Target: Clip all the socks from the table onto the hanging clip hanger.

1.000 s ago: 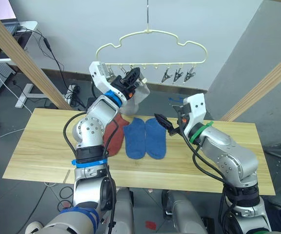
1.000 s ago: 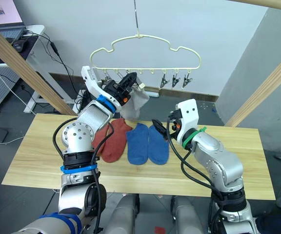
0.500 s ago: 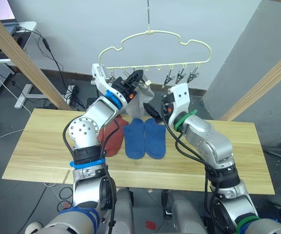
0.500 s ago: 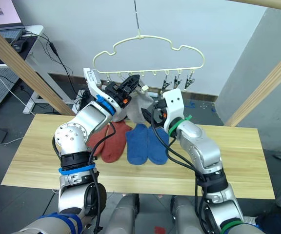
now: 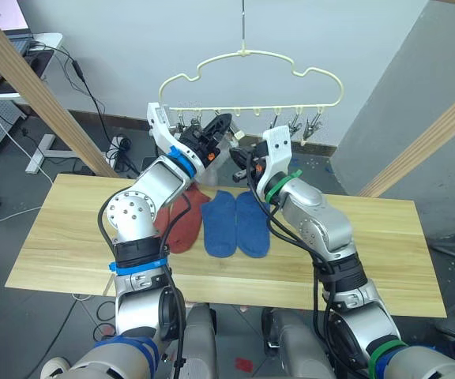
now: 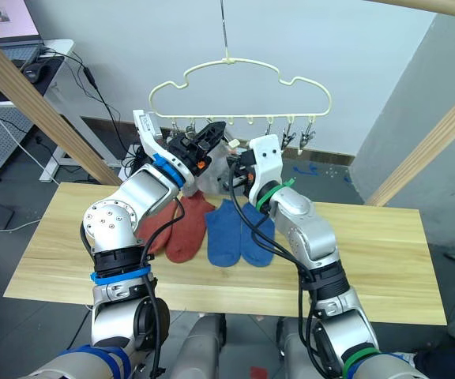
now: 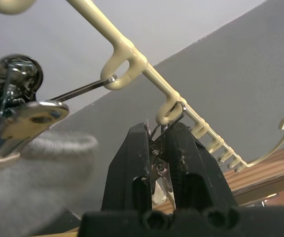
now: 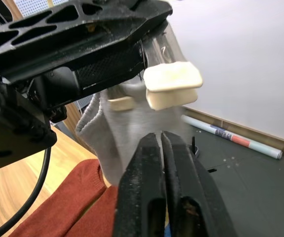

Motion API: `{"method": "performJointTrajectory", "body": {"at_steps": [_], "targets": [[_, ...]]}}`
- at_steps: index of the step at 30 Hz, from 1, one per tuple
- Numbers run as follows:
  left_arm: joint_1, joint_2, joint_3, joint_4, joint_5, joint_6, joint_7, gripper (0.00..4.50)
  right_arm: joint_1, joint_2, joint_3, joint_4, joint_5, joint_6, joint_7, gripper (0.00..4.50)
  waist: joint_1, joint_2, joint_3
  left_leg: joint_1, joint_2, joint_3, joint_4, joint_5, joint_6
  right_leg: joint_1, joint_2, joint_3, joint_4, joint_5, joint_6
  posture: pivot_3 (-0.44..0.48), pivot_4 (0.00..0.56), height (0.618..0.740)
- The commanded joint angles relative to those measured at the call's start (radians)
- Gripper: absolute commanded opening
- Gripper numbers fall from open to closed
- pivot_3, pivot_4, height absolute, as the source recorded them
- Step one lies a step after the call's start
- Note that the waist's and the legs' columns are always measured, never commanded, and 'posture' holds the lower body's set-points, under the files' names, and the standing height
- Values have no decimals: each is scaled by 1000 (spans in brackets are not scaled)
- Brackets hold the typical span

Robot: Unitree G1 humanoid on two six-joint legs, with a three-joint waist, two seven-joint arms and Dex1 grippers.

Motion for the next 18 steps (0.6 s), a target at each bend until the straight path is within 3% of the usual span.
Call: {"method": "performJointTrajectory", "body": {"at_steps": [1, 6, 10, 14, 18], "targets": [[9, 2, -10, -42, -25, 1, -7, 174, -14, 33, 5, 30, -13, -23, 1, 35, 0, 0, 0, 0, 0, 0, 0, 0, 0, 0, 0, 0, 0, 0, 0, 151, 307, 740], [20, 38, -70, -48, 94, -67, -54, 174, -12, 37, 21, 38, -51, -6, -10, 35, 0, 0, 0, 0, 0, 0, 0, 0, 0, 0, 0, 0, 0, 0, 0, 152, 308, 740], [36, 75, -125, -41, 189, -125, -106, 174, 90, -35, 45, -31, -85, 33, 11, 35, 4, 0, 0, 0, 0, 0, 0, 0, 0, 0, 0, 0, 0, 0, 0, 152, 314, 740], [41, 106, -129, -30, 206, -127, -148, 174, 219, -139, 91, -95, -119, 66, 57, 1270, 6, 0, 0, 0, -1, 1, -1, 0, 0, 0, -1, 1, -2, 0, 0, 145, 320, 740], [36, 143, -126, -12, 212, -113, -186, 174, 250, -165, 126, -57, -161, 60, 67, 2654, -8, 0, 0, 1, 1, 2, -1, 0, 0, 0, 1, 2, -1, -2, 4, 143, 321, 740]]}}
